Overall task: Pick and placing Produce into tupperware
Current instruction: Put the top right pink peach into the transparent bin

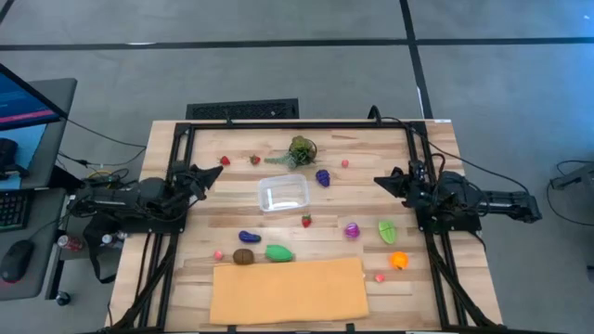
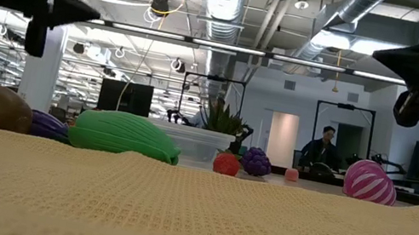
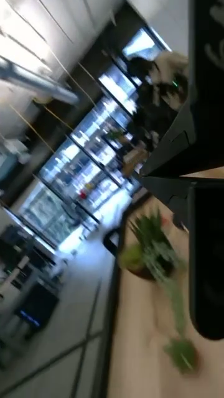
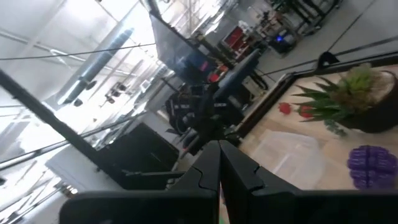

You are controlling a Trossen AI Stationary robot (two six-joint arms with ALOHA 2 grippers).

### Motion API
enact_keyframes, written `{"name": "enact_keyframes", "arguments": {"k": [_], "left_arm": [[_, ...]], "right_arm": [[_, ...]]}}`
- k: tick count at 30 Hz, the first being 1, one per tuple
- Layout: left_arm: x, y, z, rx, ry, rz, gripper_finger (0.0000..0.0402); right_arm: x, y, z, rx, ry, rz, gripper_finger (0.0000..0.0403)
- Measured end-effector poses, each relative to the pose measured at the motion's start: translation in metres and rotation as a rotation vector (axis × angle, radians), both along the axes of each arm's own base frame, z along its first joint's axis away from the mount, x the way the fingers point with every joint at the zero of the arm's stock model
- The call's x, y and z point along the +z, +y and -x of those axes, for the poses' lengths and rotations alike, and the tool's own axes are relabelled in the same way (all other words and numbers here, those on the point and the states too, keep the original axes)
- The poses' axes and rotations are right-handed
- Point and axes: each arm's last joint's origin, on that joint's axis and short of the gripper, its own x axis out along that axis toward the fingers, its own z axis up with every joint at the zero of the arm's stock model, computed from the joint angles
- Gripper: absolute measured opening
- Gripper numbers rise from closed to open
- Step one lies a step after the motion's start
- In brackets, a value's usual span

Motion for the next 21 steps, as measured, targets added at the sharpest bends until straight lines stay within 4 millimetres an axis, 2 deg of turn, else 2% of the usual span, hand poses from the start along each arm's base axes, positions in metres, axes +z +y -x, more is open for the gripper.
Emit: {"name": "enact_keyframes", "arguments": {"k": [11,21], "left_arm": [[0.001,0.001,0.001,0.046,-0.089,0.137,0.0000],[-0.002,-0.010,-0.008,-0.352,0.030,-0.020,0.0000]], "right_arm": [[0.000,0.000,0.000,0.007,-0.017,-0.076,0.0000],[0.008,0.005,-0.001,0.085,-0.071,0.063,0.0000]]}}
